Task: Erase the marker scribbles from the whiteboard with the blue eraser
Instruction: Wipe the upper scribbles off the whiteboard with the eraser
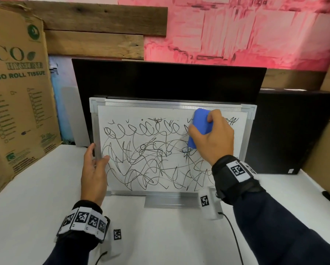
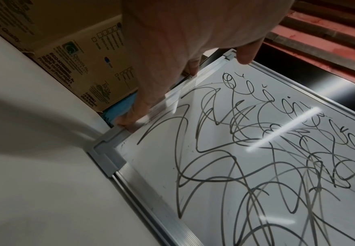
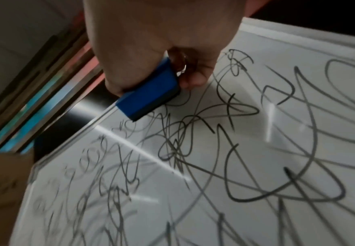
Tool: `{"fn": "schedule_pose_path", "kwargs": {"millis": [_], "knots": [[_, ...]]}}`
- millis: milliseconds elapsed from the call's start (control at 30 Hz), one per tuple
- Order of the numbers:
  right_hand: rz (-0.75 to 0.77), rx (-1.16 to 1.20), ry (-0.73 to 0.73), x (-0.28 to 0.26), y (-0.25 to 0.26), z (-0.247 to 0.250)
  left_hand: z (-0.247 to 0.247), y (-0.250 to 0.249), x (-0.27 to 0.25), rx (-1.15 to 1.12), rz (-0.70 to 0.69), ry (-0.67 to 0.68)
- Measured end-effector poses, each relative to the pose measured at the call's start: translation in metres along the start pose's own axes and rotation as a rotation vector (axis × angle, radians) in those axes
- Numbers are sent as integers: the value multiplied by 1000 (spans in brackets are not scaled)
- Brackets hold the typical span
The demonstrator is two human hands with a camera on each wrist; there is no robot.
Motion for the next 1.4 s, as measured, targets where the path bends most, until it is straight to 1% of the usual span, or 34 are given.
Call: {"fn": "schedule_pose_path", "kwargs": {"millis": [33, 100, 133, 200, 233, 333, 367, 433, 467, 500, 567, 633, 700, 767, 867, 967, 1033, 1100, 1167, 1267, 1400], "knots": [[6, -14, 4, 1, 1, 0, 1, 0, 0, 18, -2, -1], [71, -105, 73, -1, 2, -1, 2, 1, 0, 37, 0, 7], [69, -114, 79, -1, 1, -1, 1, 1, -1, 47, 0, 9], [13, -52, 20, -1, -4, 5, -1, 2, -3, 60, -7, 9], [10, -49, 17, 0, -5, 7, -2, 1, -4, 66, -8, 6], [99, -183, 137, -3, -4, 4, -4, -4, -7, 187, -24, -33], [88, -180, 132, -3, -6, 6, -7, -9, -8, 254, -60, -51], [27, -109, 58, -1, -11, 12, -18, -25, -16, 390, -172, -64], [20, -106, 46, 1, -12, 14, -26, -34, -21, 462, -230, -57], [34, -134, 65, 1, -12, 14, -37, -44, -27, 528, -295, -38], [59, -163, 105, 0, -13, 14, -65, -64, -37, 632, -473, 49], [31, -122, 71, 0, -14, 16, -97, -80, -42, 717, -658, 185], [36, -128, 81, -1, -15, 15, -129, -97, -35, 802, -787, 278], [60, -163, 118, -3, -16, 14, -156, -113, -21, 924, -901, 301], [3, -112, 60, 0, -22, 20, -185, -129, -1, 1096, -1071, 305], [32, -135, 81, 3, -25, 23, -201, -135, 14, 1193, -1188, 317], [34, -134, 67, 6, -28, 27, -209, -139, 20, 1275, -1189, 331], [35, -128, 38, 9, -31, 33, -214, -141, 23, 1337, -1124, 355], [42, -145, 36, 12, -33, 36, -217, -141, 24, 1329, -1072, 379], [27, -140, 21, 13, -37, 40, -220, -140, 23, 1276, -1009, 372], [85, -205, 116, 8, -39, 35, -220, -138, 21, 1240, -956, 328]]}}
Point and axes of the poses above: each hand's wrist, its own x-axis towards the middle knuckle, its own z-axis out of the back of the hand, y = z × x, the point moved 3 cm from there along x, towards the middle knuckle, and after that the axes turned 5 degrees about -x, right-handed, at the moved point
